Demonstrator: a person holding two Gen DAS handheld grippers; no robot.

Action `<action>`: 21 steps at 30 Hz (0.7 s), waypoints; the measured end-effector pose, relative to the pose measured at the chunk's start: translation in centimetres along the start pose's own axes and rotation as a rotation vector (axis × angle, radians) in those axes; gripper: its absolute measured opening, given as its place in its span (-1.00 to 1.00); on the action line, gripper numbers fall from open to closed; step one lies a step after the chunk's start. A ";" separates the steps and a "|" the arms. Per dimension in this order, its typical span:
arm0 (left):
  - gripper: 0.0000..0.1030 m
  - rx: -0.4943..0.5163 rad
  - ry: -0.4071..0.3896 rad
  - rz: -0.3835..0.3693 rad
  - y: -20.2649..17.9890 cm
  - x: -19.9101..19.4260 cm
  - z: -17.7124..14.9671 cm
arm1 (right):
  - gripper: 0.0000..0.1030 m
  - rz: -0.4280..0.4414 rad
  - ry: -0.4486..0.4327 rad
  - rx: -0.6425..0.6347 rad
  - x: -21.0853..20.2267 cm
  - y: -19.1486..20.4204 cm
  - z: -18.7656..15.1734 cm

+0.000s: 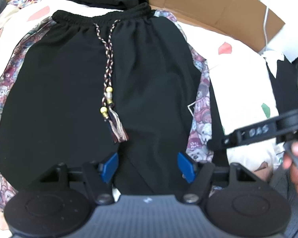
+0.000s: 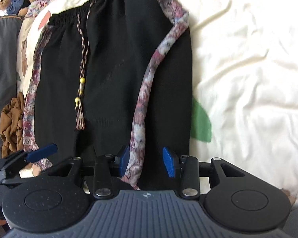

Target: Fold clothes

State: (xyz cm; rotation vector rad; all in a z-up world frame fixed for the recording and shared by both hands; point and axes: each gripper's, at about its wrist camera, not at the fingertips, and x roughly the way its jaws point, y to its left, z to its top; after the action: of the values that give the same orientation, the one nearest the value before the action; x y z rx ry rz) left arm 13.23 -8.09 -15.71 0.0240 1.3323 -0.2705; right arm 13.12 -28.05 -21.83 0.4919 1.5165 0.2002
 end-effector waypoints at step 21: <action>0.36 -0.021 0.060 -0.008 0.5 1.7 -0.3 | -0.93 -0.172 0.048 -0.030 -5.5 -3.8 0.4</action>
State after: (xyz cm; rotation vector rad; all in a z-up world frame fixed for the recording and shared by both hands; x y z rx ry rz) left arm 13.40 -7.89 -17.46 0.0091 1.3951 -0.2648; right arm 12.48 -33.78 -18.49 0.3328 1.5916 0.1012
